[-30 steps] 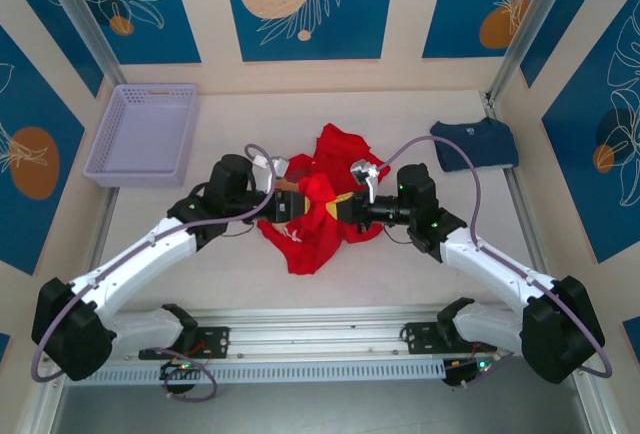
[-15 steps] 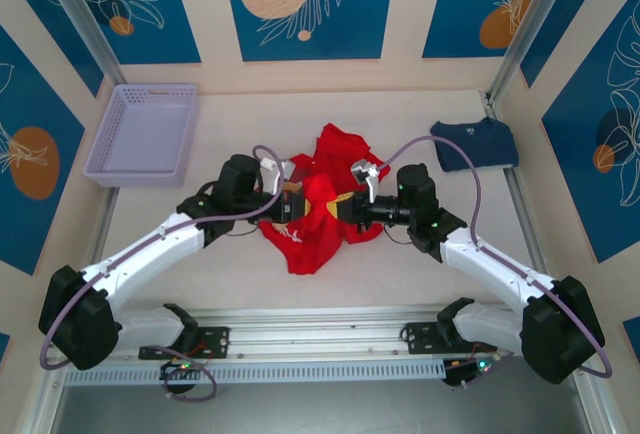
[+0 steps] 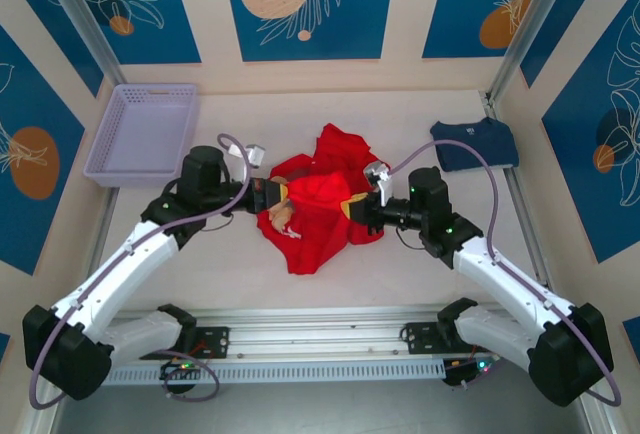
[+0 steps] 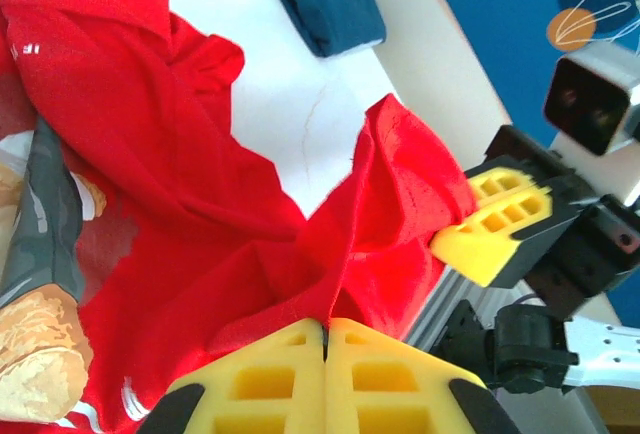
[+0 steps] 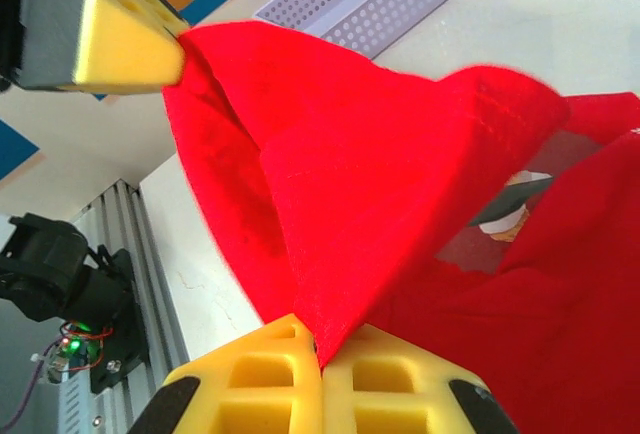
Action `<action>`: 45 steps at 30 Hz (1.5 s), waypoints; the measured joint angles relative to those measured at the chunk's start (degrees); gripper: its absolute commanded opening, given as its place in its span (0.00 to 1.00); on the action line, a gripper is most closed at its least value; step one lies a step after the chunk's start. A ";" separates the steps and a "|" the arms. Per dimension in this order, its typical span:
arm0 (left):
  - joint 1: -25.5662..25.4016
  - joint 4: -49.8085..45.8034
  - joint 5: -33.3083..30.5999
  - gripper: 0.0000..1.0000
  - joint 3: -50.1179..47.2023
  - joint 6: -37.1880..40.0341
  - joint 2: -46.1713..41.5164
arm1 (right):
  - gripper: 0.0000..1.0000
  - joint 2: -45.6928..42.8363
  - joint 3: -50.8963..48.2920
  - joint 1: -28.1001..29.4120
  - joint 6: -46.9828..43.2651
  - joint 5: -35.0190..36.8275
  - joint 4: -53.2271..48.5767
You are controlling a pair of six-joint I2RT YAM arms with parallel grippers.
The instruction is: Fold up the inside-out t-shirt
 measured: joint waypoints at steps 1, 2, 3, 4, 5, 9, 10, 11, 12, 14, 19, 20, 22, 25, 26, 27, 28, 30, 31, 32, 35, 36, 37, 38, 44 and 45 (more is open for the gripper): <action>0.63 0.00 1.16 0.00 0.02 -0.02 -0.09 | 0.00 -0.07 -0.02 0.11 -0.44 0.48 -0.37; 1.07 0.04 2.14 0.00 0.02 -0.04 -0.09 | 0.00 -0.07 -0.02 0.39 -0.83 0.87 -0.55; 1.31 0.07 2.84 0.00 0.02 -0.04 -0.07 | 0.00 -0.07 -0.13 0.66 -1.07 1.44 -0.57; 1.51 0.11 3.61 0.00 0.02 -0.04 -0.07 | 0.01 -0.04 -0.39 1.14 -1.33 1.92 -0.59; 1.60 0.28 4.24 0.00 0.02 -0.02 -0.07 | 0.05 0.02 -0.72 1.86 -1.51 2.38 -0.66; 1.62 1.60 5.44 0.00 -0.20 1.01 -0.13 | 0.23 1.73 -1.75 5.11 -2.14 4.22 -0.83; 1.62 1.92 5.44 0.00 -0.39 1.70 -0.20 | 0.27 2.25 -1.97 5.84 -2.14 4.85 -1.20; 1.62 2.05 5.35 0.00 -0.68 2.47 -0.35 | 0.31 2.51 -2.23 6.45 -2.08 5.46 -1.64; 1.62 2.29 5.25 0.00 -1.01 3.08 -0.50 | 0.33 2.54 -2.40 6.78 -2.36 5.95 -1.99; 1.62 2.99 5.20 0.00 -2.14 4.42 -1.07 | 0.37 2.05 -2.49 6.75 -2.25 7.28 -3.02; 1.60 4.35 4.83 0.00 -5.11 6.34 -1.99 | 0.43 -0.83 -2.43 4.07 -0.98 7.91 -3.28; 1.60 4.46 4.83 0.00 -5.49 6.62 -2.08 | 0.44 -0.72 -2.08 3.65 -0.50 7.82 -3.32; 1.60 4.55 4.83 0.00 -5.73 7.13 -2.12 | 0.46 0.74 -0.70 3.26 0.39 7.63 -3.63; 1.60 4.79 4.83 0.00 -5.92 7.72 -2.45 | 0.53 5.70 3.48 3.30 2.38 7.30 -4.66; 1.60 4.96 4.83 0.00 -6.05 8.00 -2.60 | 0.57 7.89 5.07 3.32 3.32 7.06 -4.81; 1.60 5.03 4.83 0.00 -6.14 8.17 -2.71 | 0.58 9.60 6.27 3.50 3.78 6.75 -4.76; 1.60 5.09 4.83 0.00 -6.27 8.37 -2.82 | 0.59 11.69 7.48 3.67 4.35 6.54 -4.59; 1.60 5.20 4.83 0.00 -6.36 8.57 -2.91 | 0.59 15.56 9.05 4.33 5.18 6.19 -4.17; 1.60 5.22 4.83 0.00 -6.38 8.57 -2.93 | 0.59 17.49 9.55 4.68 5.51 5.92 -4.09; 1.60 5.29 4.83 0.00 -6.40 8.59 -2.97 | 0.58 19.04 9.77 4.92 5.73 5.66 -3.78; 1.60 5.33 4.81 0.00 -6.40 8.59 -3.08 | 0.46 23.30 10.05 5.27 6.56 4.52 -2.89; 1.60 5.33 4.79 0.00 -6.43 8.59 -3.08 | 0.39 24.24 10.05 5.33 6.86 4.11 -2.71; 1.60 5.33 4.76 0.00 -6.43 8.59 -3.08 | 0.30 24.98 10.05 5.35 7.04 3.63 -2.62; 1.60 5.31 4.57 0.00 -6.43 8.59 -3.08 | 0.24 25.24 10.03 5.35 7.19 3.34 -2.49; 1.60 4.50 1.77 0.00 -6.40 8.72 -3.08 | 0.00 20.79 9.75 4.92 6.12 3.65 -2.56; 1.60 4.42 1.14 0.00 -6.40 8.85 -3.08 | 0.00 18.91 9.57 4.66 5.68 4.07 -2.95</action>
